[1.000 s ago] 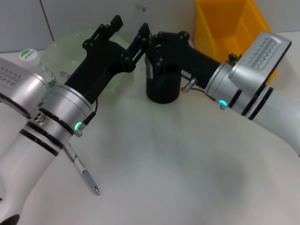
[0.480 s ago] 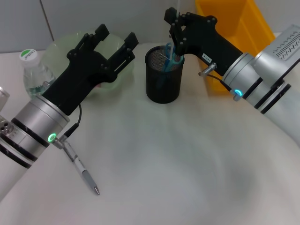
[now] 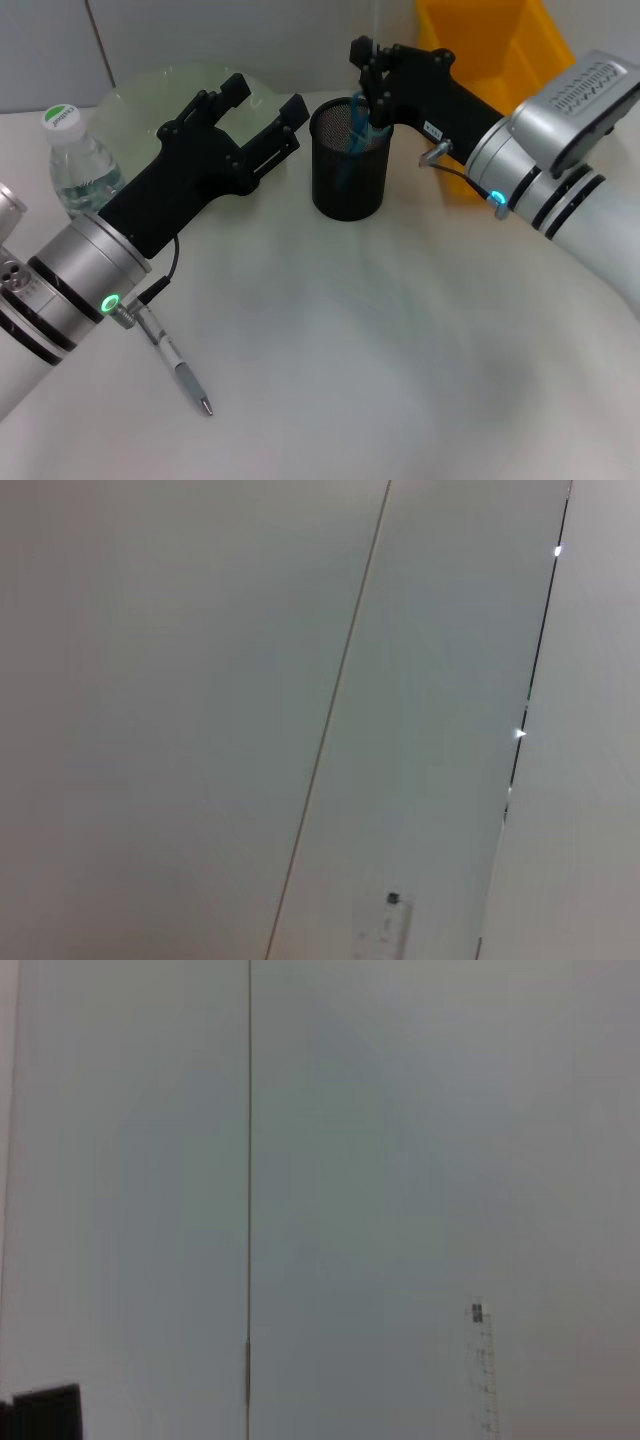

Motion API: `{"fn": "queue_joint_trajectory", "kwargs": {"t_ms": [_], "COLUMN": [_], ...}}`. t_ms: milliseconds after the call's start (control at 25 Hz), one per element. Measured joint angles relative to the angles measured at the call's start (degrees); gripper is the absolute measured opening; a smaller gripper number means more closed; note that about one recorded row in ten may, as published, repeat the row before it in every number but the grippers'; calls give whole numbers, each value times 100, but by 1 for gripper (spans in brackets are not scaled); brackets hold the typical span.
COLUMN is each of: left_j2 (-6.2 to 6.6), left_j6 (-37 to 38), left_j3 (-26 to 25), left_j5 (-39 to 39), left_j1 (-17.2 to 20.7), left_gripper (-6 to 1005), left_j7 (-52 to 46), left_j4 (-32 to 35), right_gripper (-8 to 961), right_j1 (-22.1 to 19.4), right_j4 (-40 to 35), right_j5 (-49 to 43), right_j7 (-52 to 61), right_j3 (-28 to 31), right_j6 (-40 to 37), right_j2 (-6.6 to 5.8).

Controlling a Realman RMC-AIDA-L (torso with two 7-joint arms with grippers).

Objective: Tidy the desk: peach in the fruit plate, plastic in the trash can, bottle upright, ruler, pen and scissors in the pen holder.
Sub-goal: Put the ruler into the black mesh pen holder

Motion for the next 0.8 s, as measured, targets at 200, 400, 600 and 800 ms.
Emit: {"fn": "queue_joint_trajectory", "kwargs": {"t_ms": [200, 400, 600, 800], "left_j2": [-2, -9, -4, 1], "left_j6": [0, 0, -1, -4], "left_j3": [-4, -4, -10, -17], "left_j5": [4, 8, 10, 10], "left_j1": [-3, -12, -8, -10], "left_gripper": [810, 809, 808, 807], "left_j7": [-2, -4, -5, -6], "left_j4": [-3, -4, -1, 5], "right_gripper": [27, 37, 47, 57], "right_j1": [55, 89, 37, 36], "right_j4": [20, 20, -30, -45], "right_j5": [-2, -18, -27, -27], "right_j7": [11, 199, 414, 441], "right_j3": [1, -46, -62, -76], "right_j6": [241, 367, 451, 593], "right_j2": [3, 5, -10, -11]}}
